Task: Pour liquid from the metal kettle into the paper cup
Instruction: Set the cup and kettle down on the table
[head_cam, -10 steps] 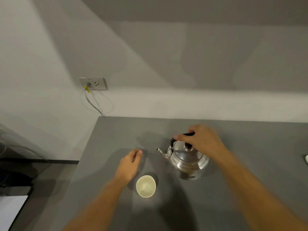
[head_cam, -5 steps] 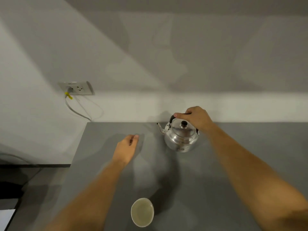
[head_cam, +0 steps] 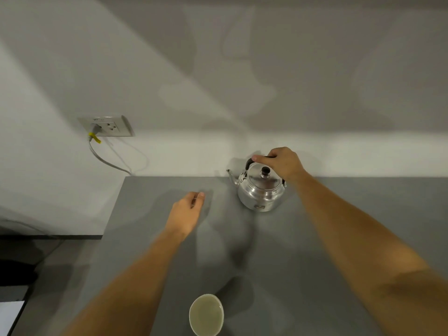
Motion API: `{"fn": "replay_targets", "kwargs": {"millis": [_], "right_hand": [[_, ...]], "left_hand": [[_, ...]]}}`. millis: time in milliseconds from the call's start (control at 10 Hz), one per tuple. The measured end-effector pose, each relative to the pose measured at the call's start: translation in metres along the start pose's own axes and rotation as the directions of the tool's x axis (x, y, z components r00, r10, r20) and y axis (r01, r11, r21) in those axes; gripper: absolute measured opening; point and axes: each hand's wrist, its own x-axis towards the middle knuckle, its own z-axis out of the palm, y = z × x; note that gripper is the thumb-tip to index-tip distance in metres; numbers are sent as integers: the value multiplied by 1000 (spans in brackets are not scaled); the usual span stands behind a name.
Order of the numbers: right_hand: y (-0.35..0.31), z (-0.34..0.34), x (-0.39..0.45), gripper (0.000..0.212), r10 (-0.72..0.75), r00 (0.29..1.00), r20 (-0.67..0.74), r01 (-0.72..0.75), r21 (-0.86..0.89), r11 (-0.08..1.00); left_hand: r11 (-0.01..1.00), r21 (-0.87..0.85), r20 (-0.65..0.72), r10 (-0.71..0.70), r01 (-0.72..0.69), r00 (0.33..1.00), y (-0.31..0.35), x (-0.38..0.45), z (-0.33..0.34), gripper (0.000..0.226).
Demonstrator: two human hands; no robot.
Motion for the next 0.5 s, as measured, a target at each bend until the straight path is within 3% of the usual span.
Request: {"fn": "replay_targets", "kwargs": {"millis": [300,500], "right_hand": [[2,4,-4,57,-28,999,31,31,-86,996],[-22,-8,-32,38,-342,938,-48,307,-336,890]], "left_hand": [[1000,18,1,18,-18,1000,7,-5,0,43],[992,69,-46,107,-103,993,28,-20,-17,41]]}}
